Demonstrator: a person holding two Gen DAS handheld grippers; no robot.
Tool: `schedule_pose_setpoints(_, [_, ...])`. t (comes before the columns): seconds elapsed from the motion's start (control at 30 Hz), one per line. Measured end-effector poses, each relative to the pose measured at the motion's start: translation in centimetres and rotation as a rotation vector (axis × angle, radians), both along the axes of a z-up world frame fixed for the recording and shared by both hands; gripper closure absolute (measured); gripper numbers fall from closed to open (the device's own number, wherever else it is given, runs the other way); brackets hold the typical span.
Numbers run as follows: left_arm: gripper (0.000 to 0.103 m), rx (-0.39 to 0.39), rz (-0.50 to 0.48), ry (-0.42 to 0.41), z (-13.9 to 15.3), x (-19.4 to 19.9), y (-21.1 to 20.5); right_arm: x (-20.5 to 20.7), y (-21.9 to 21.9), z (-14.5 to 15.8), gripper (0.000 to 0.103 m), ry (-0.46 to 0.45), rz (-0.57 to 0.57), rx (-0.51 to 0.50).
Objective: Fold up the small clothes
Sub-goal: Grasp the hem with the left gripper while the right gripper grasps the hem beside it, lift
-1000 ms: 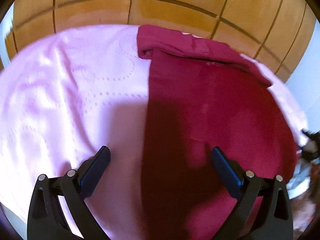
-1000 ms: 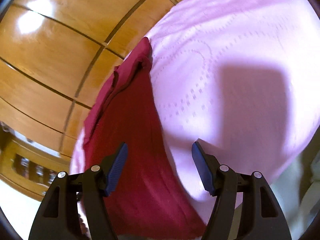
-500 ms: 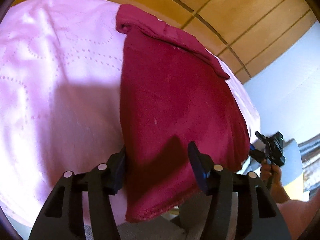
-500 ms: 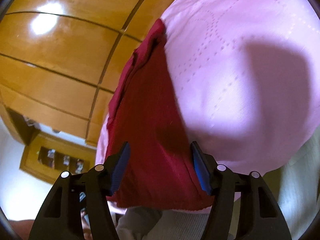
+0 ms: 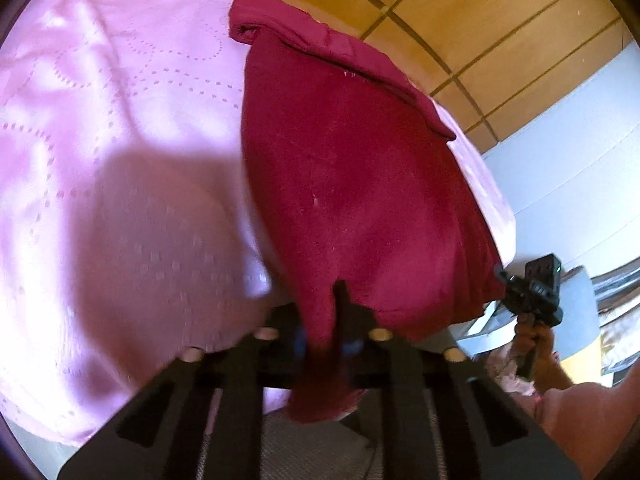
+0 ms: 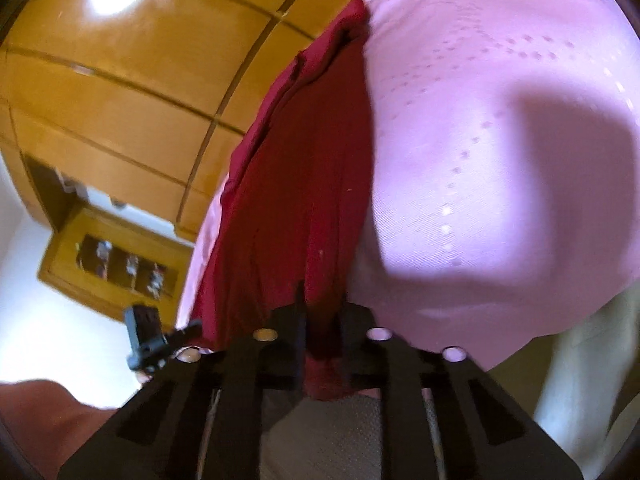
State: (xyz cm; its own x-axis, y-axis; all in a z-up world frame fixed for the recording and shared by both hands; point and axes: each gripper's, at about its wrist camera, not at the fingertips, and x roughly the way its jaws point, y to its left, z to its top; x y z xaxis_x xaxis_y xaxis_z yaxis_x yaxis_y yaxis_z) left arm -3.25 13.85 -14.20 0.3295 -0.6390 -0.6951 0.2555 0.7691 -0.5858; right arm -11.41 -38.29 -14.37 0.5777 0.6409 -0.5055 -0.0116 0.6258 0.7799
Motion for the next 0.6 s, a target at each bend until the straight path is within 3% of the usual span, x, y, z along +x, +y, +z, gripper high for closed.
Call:
schedule_pose_setpoints(0.23, [0.097,-0.062,0.004,-0.098,3.5,-1.4,-0.1,-0.6,-0.7,2.5,0.094,-0.100,-0.010,0.097])
schedule_pose_setpoints(0.4, [0.097,-0.101,-0.025,-0.126,5.5,-2.5,0.4,-1.4,-0.8,5.1,0.094,-0.176,-0.004,0.152])
schedule_pose_setpoints(0.6, [0.097,-0.312,-0.045,-0.142,8.3,-3.7,1.3,-4.4,-0.7,7.0,0.094,-0.273,0.012,0.251])
